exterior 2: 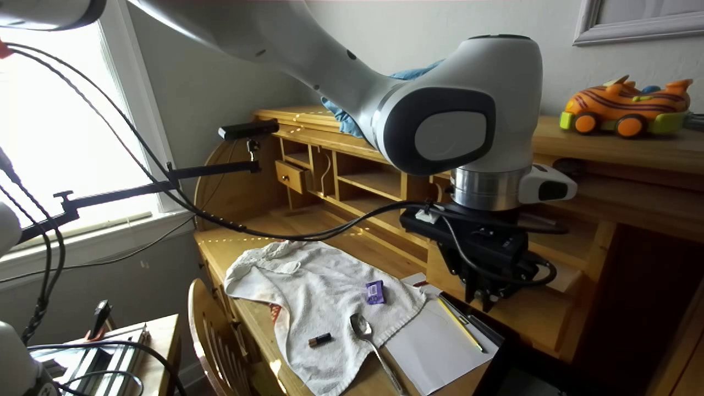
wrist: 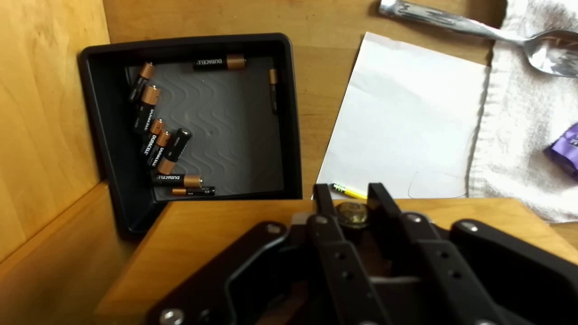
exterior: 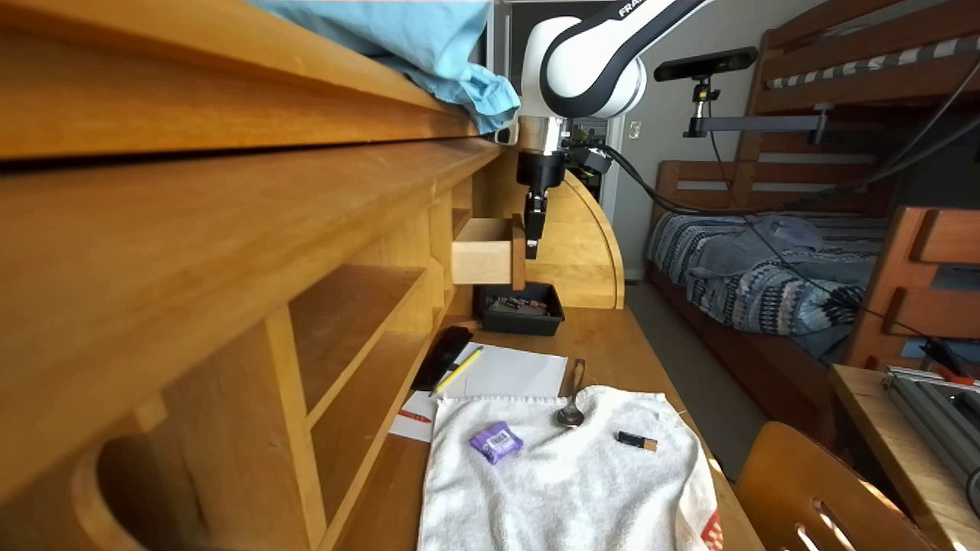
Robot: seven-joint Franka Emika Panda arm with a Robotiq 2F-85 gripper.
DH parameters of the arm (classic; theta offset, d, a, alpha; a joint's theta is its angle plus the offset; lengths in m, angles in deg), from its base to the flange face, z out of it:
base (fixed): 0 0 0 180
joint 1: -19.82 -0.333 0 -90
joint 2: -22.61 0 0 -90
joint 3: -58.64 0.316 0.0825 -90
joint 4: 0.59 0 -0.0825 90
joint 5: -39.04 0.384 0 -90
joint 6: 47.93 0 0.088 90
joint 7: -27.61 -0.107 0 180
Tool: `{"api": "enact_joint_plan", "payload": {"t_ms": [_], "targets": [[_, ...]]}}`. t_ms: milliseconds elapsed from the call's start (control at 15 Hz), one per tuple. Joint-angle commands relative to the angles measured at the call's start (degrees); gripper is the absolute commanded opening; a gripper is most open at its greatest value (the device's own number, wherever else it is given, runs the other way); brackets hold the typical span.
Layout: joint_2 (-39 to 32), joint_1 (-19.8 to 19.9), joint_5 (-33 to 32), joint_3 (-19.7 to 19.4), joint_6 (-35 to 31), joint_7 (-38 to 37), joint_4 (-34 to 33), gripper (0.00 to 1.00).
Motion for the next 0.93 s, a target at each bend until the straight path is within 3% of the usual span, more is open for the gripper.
{"api": "enact_joint_plan", "payload": {"t_ms": [0, 867], "targets": [[-2.1, 0.1, 1.2, 1.6, 0.8, 2.0, 1.3, 0.06], [-4.7, 0.1, 0.9, 1.6, -2.2, 1.7, -0.5, 0.06]]}}
